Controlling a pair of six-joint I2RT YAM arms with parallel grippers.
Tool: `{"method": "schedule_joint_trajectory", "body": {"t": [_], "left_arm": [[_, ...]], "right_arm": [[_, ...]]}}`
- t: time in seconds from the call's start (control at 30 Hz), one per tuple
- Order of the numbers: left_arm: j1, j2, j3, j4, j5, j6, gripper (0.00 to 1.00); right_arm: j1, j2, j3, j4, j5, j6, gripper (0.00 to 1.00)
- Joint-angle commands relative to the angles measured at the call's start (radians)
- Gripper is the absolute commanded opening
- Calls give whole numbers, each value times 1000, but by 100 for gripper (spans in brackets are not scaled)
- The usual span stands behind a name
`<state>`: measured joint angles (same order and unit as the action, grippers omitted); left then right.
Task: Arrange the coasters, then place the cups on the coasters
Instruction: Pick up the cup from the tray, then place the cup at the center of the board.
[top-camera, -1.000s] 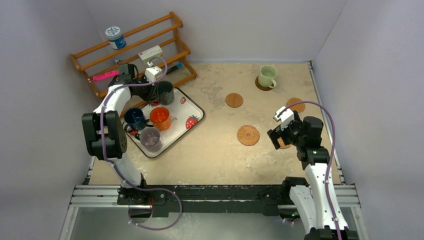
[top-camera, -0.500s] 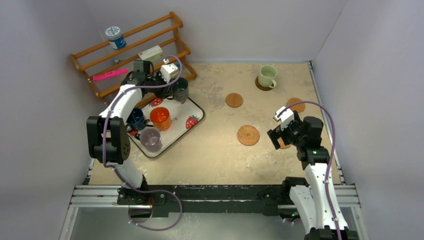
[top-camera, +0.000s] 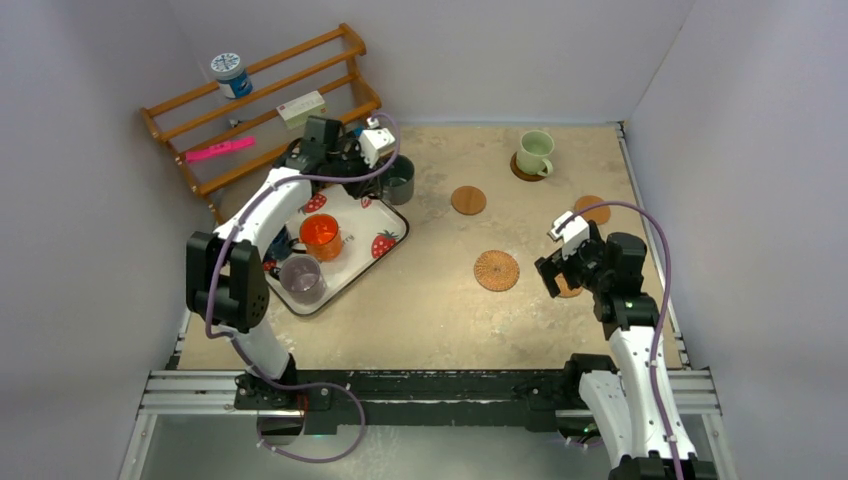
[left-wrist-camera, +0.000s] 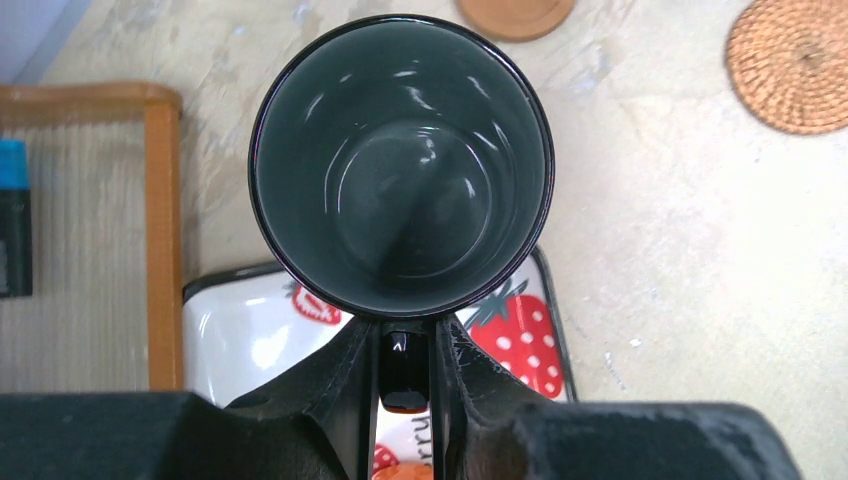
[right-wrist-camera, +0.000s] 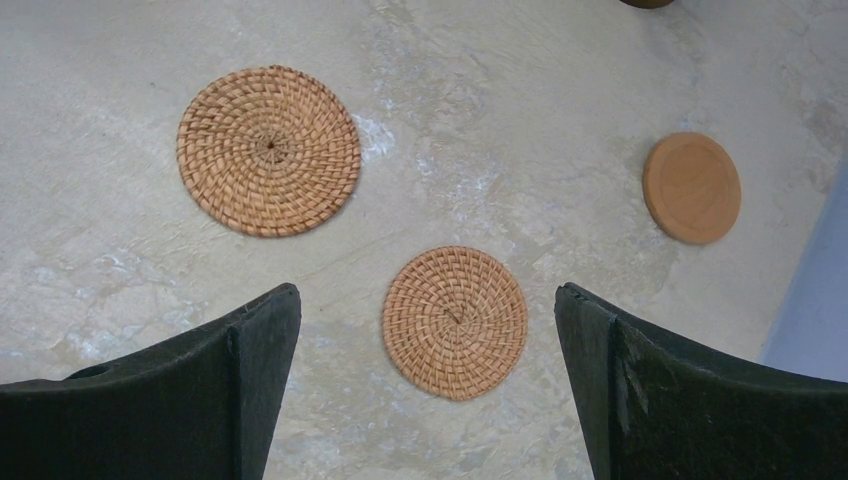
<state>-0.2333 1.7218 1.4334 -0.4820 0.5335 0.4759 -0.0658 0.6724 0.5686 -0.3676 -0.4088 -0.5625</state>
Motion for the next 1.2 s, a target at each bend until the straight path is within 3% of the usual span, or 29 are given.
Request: {"method": "schedule_joint_trajectory", "body": {"t": [0.0,0.63,1.17], "left_arm": [[-74,-45,100,59,5,-20,0],[-352,253,419,-26,-207,-70,0],[-523,516,797,-112,-232,-146,0]], "right_arm": [[-2,-4,-13,80,63,72,99],[-22,113,-37,263,428,186,99],[-50,112,-36,272,464,191,99]]}}
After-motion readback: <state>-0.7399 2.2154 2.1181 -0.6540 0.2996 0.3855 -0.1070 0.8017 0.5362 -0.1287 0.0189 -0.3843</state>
